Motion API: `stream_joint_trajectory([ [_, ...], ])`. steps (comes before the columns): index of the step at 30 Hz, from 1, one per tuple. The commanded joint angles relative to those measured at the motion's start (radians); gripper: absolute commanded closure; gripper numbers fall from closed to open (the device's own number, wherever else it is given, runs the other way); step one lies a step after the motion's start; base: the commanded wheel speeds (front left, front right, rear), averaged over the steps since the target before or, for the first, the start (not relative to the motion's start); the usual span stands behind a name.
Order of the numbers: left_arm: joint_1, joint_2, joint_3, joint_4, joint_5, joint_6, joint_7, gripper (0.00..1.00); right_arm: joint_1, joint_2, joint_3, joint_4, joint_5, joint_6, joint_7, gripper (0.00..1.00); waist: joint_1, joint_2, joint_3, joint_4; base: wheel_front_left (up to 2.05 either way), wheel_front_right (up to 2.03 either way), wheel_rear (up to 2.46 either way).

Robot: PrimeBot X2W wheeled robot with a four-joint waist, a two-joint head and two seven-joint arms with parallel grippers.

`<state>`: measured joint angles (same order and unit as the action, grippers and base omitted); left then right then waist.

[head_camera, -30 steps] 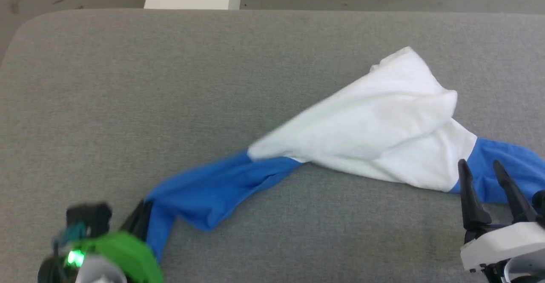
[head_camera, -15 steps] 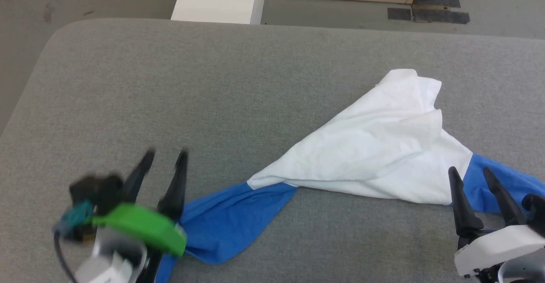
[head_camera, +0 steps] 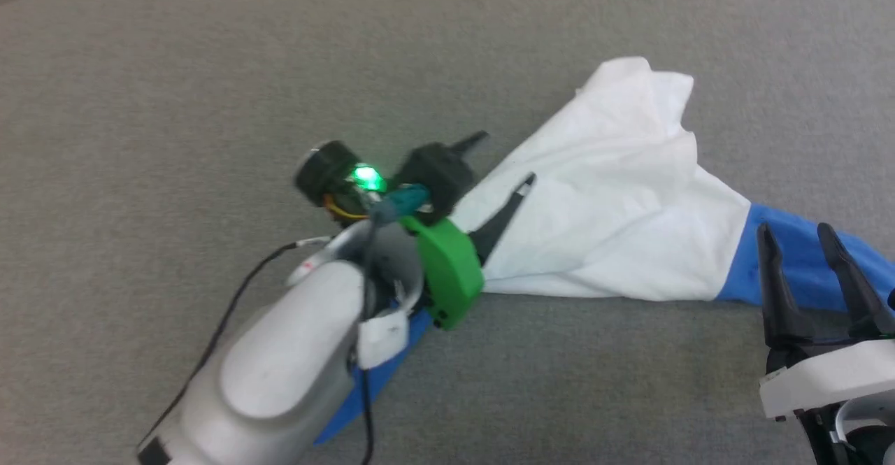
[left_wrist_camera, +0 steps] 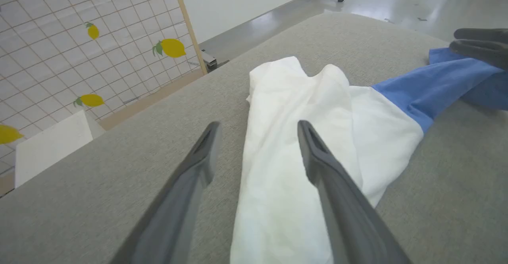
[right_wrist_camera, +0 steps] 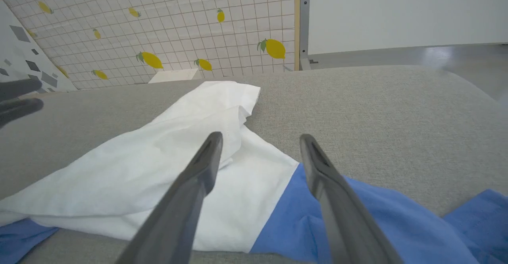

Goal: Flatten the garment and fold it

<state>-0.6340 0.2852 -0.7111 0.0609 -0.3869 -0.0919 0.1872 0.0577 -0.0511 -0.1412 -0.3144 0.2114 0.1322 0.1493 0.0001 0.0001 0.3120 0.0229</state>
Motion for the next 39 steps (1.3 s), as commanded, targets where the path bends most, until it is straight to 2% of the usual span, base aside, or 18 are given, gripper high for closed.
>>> stream_joint_trajectory([
  [1,-0.037,-0.015,-0.026,0.045,0.01,-0.012,0.008,0.0,-0.018,0.001,0.0,-0.004,0.005,-0.002,-0.005,0.0,-0.0001,-0.0001,0.078,-0.071,0.0,0.0,0.0],
  [5,-0.132,-0.032,-0.121,0.202,0.05,-0.031,0.021,0.0,-0.04,0.001,0.022,-0.004,0.016,-0.002,-0.018,0.0,-0.0001,-0.0001,0.125,-0.102,0.0,0.0,0.0],
  [11,-0.224,-0.035,-0.213,0.377,0.072,-0.037,0.012,0.0,-0.069,0.001,0.032,-0.001,0.02,-0.002,-0.029,0.0,-0.0001,-0.0001,0.157,-0.124,0.0,0.0,0.0],
  [12,-0.236,-0.037,-0.233,0.396,0.067,-0.038,0.009,0.8,-0.071,0.001,0.031,0.001,0.019,-0.002,-0.031,0.0,-0.0001,-0.0001,0.159,-0.126,0.0,0.0,0.0],
  [13,-0.244,-0.04,-0.247,0.406,0.054,-0.038,0.003,1.0,-0.072,0.001,0.031,0.002,0.019,-0.002,-0.032,0.0,-0.0001,-0.0001,0.159,-0.126,0.0,0.0,0.0],
  [18,-0.28,-0.062,-0.248,0.39,-0.071,-0.038,-0.055,1.0,-0.068,0.001,0.017,0.014,0.021,-0.002,-0.037,0.0,-0.0001,-0.0001,0.142,-0.107,0.0,0.0,0.0],
  [21,-0.305,-0.071,-0.183,0.332,-0.177,-0.038,-0.081,1.0,-0.065,0.001,0.012,0.014,0.019,-0.002,-0.034,0.0,-0.0001,-0.0001,0.128,-0.089,0.0,0.0,0.0],
  [23,-0.33,-0.056,-0.118,0.29,-0.243,-0.039,-0.088,1.0,-0.066,0.001,0.011,0.012,0.018,-0.002,-0.03,0.0,-0.0001,-0.0001,0.123,-0.08,0.0,0.0,0.0],
  [28,-0.383,0.047,0.053,0.26,-0.354,-0.007,-0.081,1.0,-0.08,0.001,0.022,-0.001,0.017,-0.002,-0.02,0.0,-0.0001,-0.0001,0.145,-0.081,0.0,0.0,0.0],
  [32,-0.404,0.155,0.111,0.332,-0.335,0.02,-0.094,1.0,-0.091,0.001,0.032,-0.001,0.015,-0.002,-0.018,0.0,-0.0001,-0.0001,0.178,-0.102,0.0,0.0,0.0],
  [33,-0.403,0.171,0.122,0.354,-0.33,0.029,-0.107,0.86,-0.093,0.001,0.033,0.0,0.014,-0.002,-0.018,0.0,-0.0001,-0.0001,0.185,-0.107,0.0,0.0,0.0],
  [34,-0.405,0.187,0.137,0.381,-0.32,0.045,-0.131,0.51,-0.095,0.001,0.035,0.001,0.014,-0.002,-0.019,0.0,-0.0001,-0.0001,0.196,-0.112,0.0,0.0,0.0],
  [35,-0.405,0.196,0.145,0.403,-0.311,0.058,-0.152,0.0,-0.097,0.001,0.036,0.001,0.014,-0.002,-0.02,0.0,-0.0001,-0.0001,0.203,-0.115,0.0,0.0,0.0],
  [37,-0.399,0.195,0.153,0.447,-0.303,0.072,-0.191,0.0,-0.102,0.001,0.036,0.002,0.013,-0.002,-0.023,0.0,-0.0001,-0.0001,0.217,-0.118,0.0,0.0,0.0],
  [39,-0.393,0.169,0.167,0.469,-0.324,0.07,-0.225,0.0,-0.103,0.001,0.028,0.002,0.013,-0.002,-0.025,0.0,-0.0001,-0.0001,0.225,-0.111,0.0,0.0,0.0],
])
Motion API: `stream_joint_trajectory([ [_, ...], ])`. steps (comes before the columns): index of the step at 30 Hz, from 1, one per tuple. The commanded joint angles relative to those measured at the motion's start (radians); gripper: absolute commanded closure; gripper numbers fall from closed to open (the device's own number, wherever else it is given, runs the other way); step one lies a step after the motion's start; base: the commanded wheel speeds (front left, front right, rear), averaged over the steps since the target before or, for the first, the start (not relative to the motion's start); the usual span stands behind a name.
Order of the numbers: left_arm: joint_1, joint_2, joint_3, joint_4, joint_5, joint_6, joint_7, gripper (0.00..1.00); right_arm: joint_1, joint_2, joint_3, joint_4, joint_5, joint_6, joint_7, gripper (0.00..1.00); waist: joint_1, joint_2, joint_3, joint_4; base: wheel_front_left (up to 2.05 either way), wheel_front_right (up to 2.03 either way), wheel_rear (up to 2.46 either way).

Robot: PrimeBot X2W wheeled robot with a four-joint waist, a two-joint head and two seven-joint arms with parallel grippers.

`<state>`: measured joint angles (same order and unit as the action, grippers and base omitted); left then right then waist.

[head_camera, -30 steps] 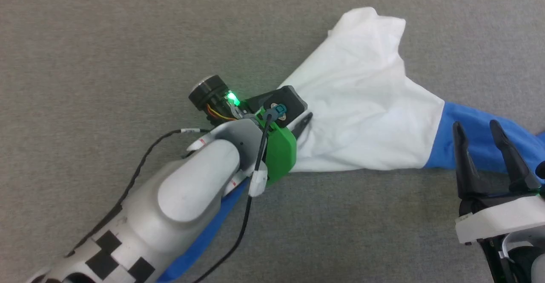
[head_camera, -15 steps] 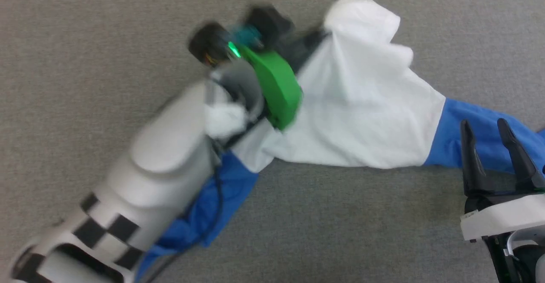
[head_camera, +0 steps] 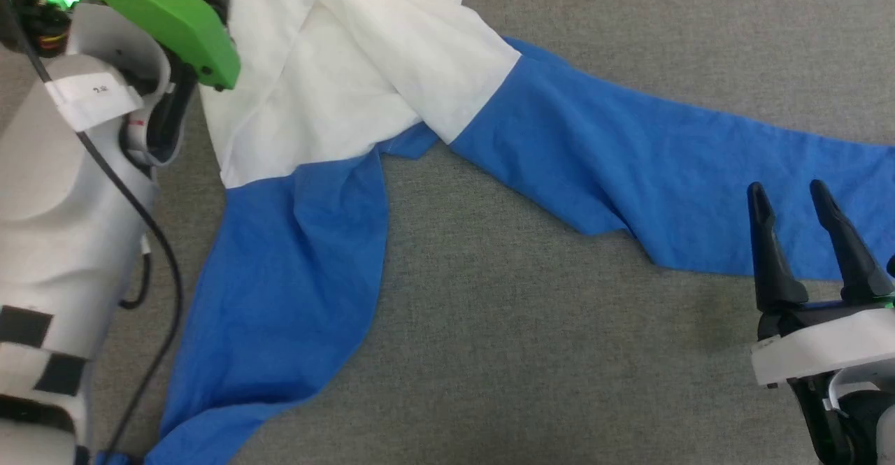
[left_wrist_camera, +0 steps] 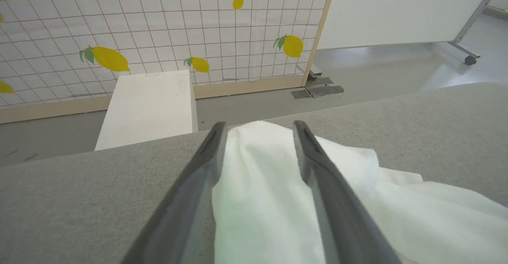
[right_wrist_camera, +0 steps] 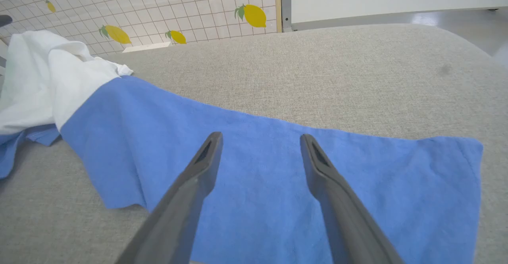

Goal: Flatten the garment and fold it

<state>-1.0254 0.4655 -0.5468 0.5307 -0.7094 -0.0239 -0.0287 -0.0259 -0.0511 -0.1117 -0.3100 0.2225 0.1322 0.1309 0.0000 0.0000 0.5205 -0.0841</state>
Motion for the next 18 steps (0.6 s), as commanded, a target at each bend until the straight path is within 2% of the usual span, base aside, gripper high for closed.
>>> stream_joint_trajectory([
  [1,-0.001,-0.022,0.006,0.004,-0.007,-0.001,-0.024,0.0,-0.019,0.001,-0.005,-0.002,0.0,-0.002,-0.006,0.0,0.0,0.0,0.018,0.001,0.0,0.0,0.0],
  [7,0.021,-0.06,0.027,-0.029,-0.035,-0.024,-0.122,0.0,-0.018,0.001,-0.01,0.003,-0.012,-0.002,0.002,0.0,0.0,0.0,-0.025,0.038,0.0,0.0,0.0],
  [10,0.079,-0.048,0.033,-0.096,-0.023,-0.004,-0.17,0.0,-0.005,0.001,-0.009,0.012,-0.016,-0.002,0.01,0.0,0.0,0.0,-0.076,0.059,0.0,0.0,0.0],
  [13,0.181,-0.02,0.023,-0.189,0.013,0.041,-0.194,0.0,0.017,0.001,-0.011,0.019,-0.017,-0.002,0.022,0.0,0.0,0.0,-0.127,0.079,0.0,0.0,0.0],
  [18,0.43,0.04,-0.007,-0.372,0.085,0.174,-0.21,0.0,0.061,0.001,-0.017,0.021,-0.018,-0.002,0.044,0.0,0.0,0.0,-0.214,0.114,0.0,0.0,0.0],
])
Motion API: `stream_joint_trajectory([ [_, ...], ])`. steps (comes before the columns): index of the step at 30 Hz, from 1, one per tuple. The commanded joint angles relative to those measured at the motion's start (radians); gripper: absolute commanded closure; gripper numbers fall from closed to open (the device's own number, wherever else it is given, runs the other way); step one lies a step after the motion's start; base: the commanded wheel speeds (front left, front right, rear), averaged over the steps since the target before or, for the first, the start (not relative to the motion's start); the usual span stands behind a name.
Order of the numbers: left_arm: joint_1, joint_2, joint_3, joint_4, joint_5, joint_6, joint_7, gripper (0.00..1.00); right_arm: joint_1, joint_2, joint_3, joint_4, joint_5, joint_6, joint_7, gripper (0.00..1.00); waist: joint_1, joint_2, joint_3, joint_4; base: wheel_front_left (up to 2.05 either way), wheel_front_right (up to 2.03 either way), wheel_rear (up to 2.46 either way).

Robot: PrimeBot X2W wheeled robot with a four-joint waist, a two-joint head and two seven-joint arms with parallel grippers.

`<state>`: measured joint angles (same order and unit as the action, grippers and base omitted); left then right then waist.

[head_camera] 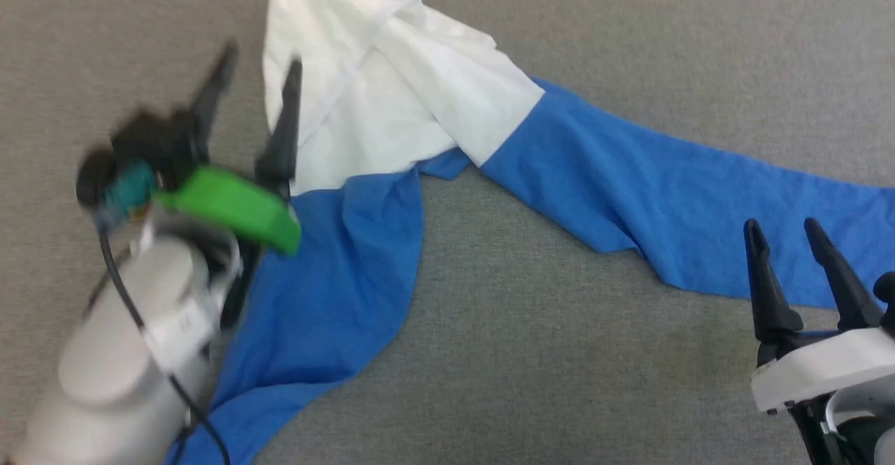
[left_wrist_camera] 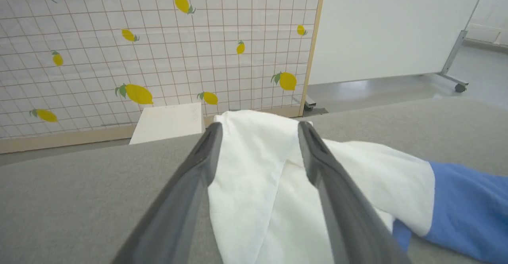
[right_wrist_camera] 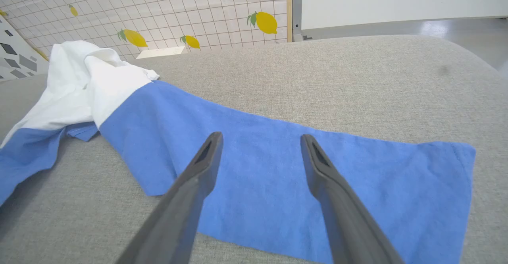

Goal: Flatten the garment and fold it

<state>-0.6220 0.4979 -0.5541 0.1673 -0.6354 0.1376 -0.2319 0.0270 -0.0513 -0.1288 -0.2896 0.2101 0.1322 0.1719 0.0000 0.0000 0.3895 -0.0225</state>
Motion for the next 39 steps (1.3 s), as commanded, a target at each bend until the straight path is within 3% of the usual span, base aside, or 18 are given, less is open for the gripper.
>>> stream_joint_trajectory([
  [1,0.072,0.014,0.003,-0.039,0.016,0.042,-0.01,0.0,0.015,0.001,0.001,0.0,-0.005,-0.002,0.007,0.0,0.0,0.0,-0.093,0.056,0.0,0.0,0.0],
  [6,0.347,0.003,0.053,-0.195,0.006,0.189,-0.025,0.0,0.054,0.001,0.008,0.004,0.007,-0.002,0.023,0.0,0.0,0.0,-0.15,0.078,0.0,0.0,0.0],
  [9,0.486,-0.03,0.099,-0.259,0.004,0.249,-0.029,0.0,0.076,0.001,0.009,0.014,0.013,-0.002,0.029,0.0,0.0,0.0,-0.174,0.089,0.0,0.0,0.0],
  [12,0.603,-0.101,0.164,-0.324,0.017,0.282,-0.029,0.0,0.098,0.001,0.005,0.025,0.01,-0.002,0.045,0.0,0.0,0.0,-0.2,0.108,0.0,0.0,0.0],
  [16,0.678,-0.161,0.209,-0.351,0.055,0.249,-0.03,0.0,0.079,0.001,0.004,0.026,-0.026,-0.002,0.102,0.0,0.0,0.0,-0.211,0.128,0.0,0.0,0.0],
  [20,0.68,-0.179,0.223,-0.344,0.107,0.212,-0.03,0.0,-0.002,0.0,0.007,0.024,-0.098,-0.002,0.197,0.0,0.0,0.0,-0.198,0.143,0.0,0.0,0.0],
  [24,0.658,-0.195,0.23,-0.335,0.136,0.174,-0.03,0.0,-0.094,-0.067,0.01,0.07,-0.132,-0.002,0.312,0.0,0.0,0.0,-0.168,0.158,0.0,0.0,0.0],
  [30,0.625,-0.229,0.235,-0.319,0.143,0.125,-0.03,0.0,-0.18,-0.177,0.036,0.181,-0.111,-0.002,0.486,0.0,0.0,0.0,-0.109,0.187,0.0,0.0,0.0],
  [39,0.589,-0.258,0.249,-0.289,0.158,0.074,-0.03,0.0,-0.21,-0.217,0.058,0.343,-0.052,-0.002,0.671,0.0,0.0,0.0,-0.059,0.215,0.0,0.0,0.0],
])
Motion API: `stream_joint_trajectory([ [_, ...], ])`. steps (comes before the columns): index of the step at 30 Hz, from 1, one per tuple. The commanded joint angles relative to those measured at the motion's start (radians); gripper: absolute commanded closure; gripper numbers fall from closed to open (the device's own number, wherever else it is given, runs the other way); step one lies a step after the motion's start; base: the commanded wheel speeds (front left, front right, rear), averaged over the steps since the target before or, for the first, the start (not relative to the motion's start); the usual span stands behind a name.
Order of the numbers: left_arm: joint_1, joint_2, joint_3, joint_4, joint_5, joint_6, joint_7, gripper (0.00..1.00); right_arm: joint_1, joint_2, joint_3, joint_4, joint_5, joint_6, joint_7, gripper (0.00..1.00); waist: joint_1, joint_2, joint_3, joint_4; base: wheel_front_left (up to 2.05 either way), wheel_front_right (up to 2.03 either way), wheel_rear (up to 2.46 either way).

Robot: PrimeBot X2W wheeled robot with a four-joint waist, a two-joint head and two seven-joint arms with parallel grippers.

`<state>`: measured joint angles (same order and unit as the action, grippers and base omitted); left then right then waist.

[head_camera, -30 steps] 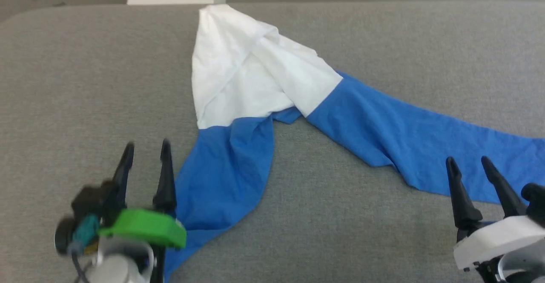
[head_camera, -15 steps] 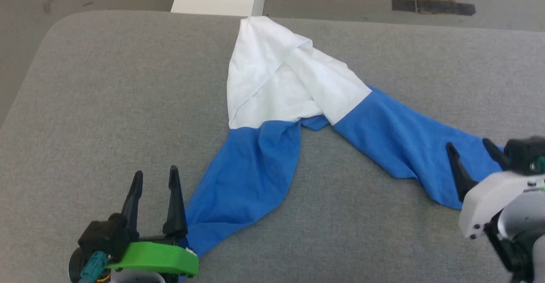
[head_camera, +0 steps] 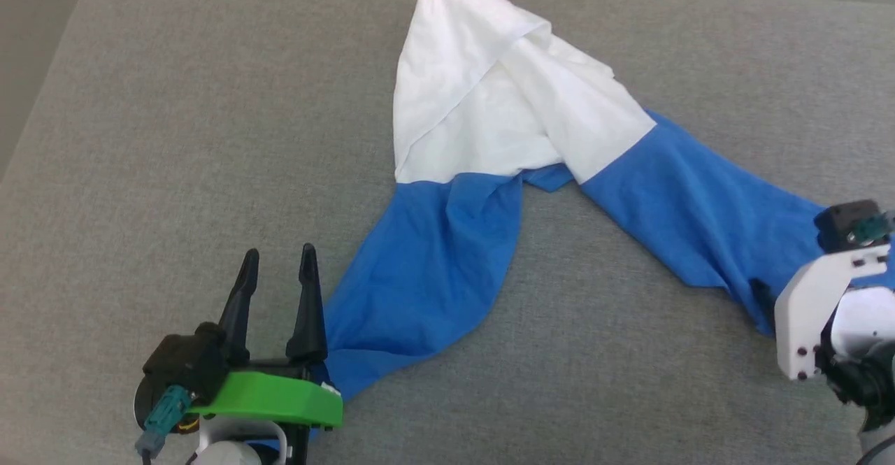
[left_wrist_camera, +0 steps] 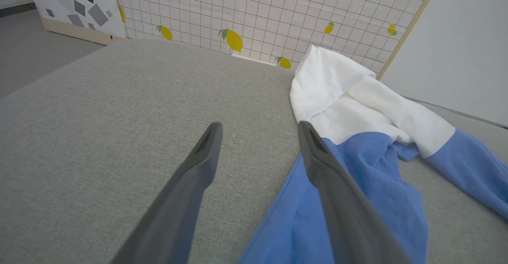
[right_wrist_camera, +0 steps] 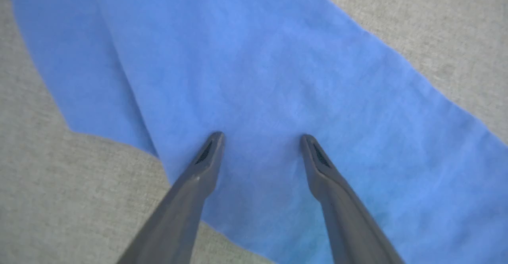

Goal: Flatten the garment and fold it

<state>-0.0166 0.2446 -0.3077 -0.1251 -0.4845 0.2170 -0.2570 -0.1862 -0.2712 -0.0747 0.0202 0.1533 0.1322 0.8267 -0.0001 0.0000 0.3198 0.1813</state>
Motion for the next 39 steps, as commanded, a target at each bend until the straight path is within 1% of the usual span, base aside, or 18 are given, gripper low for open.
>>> stream_joint_trajectory([
  [1,-0.019,-0.006,0.003,0.006,0.007,-0.009,-0.005,0.0,0.002,0.005,0.0,0.049,0.008,-0.002,0.024,0.11,0.0001,0.0,0.011,0.012,0.0,0.0,0.0],
  [2,-0.022,-0.008,0.004,0.01,0.007,-0.013,-0.005,0.0,-0.002,0.004,-0.006,0.061,0.007,-0.002,0.024,0.76,0.0001,0.0,0.011,0.014,0.0,0.0,0.0],
  [3,-0.024,-0.008,0.005,0.012,0.008,-0.016,-0.005,0.0,-0.007,0.005,-0.01,0.068,0.006,-0.002,0.018,1.0,0.0001,0.0,0.01,0.014,0.0,0.0,0.0],
  [7,-0.026,-0.006,0.013,0.022,0.01,-0.021,-0.005,0.0,-0.034,0.013,-0.036,0.079,0.003,-0.002,-0.038,1.0,0.0001,0.0,-0.007,0.01,0.0,0.0,0.0],
  [8,-0.017,-0.003,0.019,0.024,0.011,-0.022,-0.005,0.0,-0.078,0.008,-0.081,0.048,0.002,-0.002,-0.109,1.0,0.0001,0.0,-0.034,-0.004,0.0,0.0,0.0],
  [11,-0.01,-0.001,0.019,0.023,0.009,-0.023,-0.005,0.0,-0.118,-0.02,-0.171,0.016,-0.006,-0.002,-0.141,1.0,0.0001,0.0,-0.049,-0.011,0.0,0.0,0.0],
  [15,-0.004,0.004,0.015,0.02,0.005,-0.027,-0.003,0.0,-0.132,-0.086,-0.321,-0.007,-0.047,-0.002,-0.124,1.0,0.0001,0.0,-0.055,-0.01,0.0,0.0,0.0],
  [19,-0.002,0.004,0.006,0.02,0.002,-0.032,0.002,0.0,-0.099,-0.126,-0.472,-0.01,-0.071,-0.002,-0.084,1.0,0.0001,0.0,-0.052,0.005,0.0,0.0,0.0],
  [20,-0.001,0.002,0.0,0.023,-0.001,-0.035,0.005,0.0,-0.068,-0.143,-0.543,-0.007,-0.106,-0.002,-0.082,1.0,0.0001,0.0,-0.053,0.016,0.0,0.0,0.0],
  [21,0.0,0.002,-0.004,0.026,-0.003,-0.038,0.007,0.0,-0.045,-0.151,-0.577,-0.001,-0.134,-0.002,-0.086,1.0,0.0001,0.0,-0.056,0.022,0.0,0.0,0.0],
  [23,0.002,0.003,-0.009,0.031,-0.006,-0.041,0.011,0.0,-0.001,-0.154,-0.619,0.017,-0.183,-0.002,-0.099,1.0,0.0001,0.0,-0.063,0.032,0.0,0.0,0.0],
  [26,0.006,0.006,-0.013,0.037,-0.009,-0.044,0.017,0.0,0.037,-0.124,-0.639,0.052,-0.225,-0.002,-0.134,1.0,0.0001,0.0,-0.075,0.041,0.0,0.0,0.0],
  [27,0.006,0.008,-0.016,0.038,-0.009,-0.045,0.021,0.0,0.039,-0.108,-0.637,0.061,-0.231,-0.002,-0.159,0.93,0.0001,0.0,-0.078,0.043,0.0,0.0,0.0],
  [28,0.006,0.008,-0.019,0.04,-0.009,-0.047,0.024,0.0,0.038,-0.097,-0.631,0.069,-0.235,-0.002,-0.18,0.0,0.0001,0.0,-0.083,0.043,0.0,0.0,0.0],
  [32,0.009,0.014,-0.031,0.041,-0.009,-0.052,0.036,0.0,0.0,-0.063,-0.573,0.069,-0.225,-0.002,-0.296,0.0,0.0001,0.0,-0.114,0.035,0.0,0.0,0.0],
  [33,0.016,0.022,-0.036,0.038,-0.003,-0.049,0.043,0.0,-0.021,-0.037,-0.496,0.018,-0.183,-0.002,-0.389,0.0,0.0001,0.0,-0.143,0.021,0.0,0.0,0.0],
  [36,0.024,0.03,-0.043,0.027,0.004,-0.046,0.048,0.0,-0.007,0.013,-0.422,-0.066,-0.132,-0.002,-0.446,0.0,0.0001,0.0,-0.163,0.005,0.0,0.0,0.0],
  [39,0.028,0.041,-0.054,0.013,0.018,-0.043,0.059,0.0,0.05,0.084,-0.346,-0.185,-0.096,-0.002,-0.496,0.0,0.0001,0.0,-0.175,-0.012,0.0,0.0,0.0],
])
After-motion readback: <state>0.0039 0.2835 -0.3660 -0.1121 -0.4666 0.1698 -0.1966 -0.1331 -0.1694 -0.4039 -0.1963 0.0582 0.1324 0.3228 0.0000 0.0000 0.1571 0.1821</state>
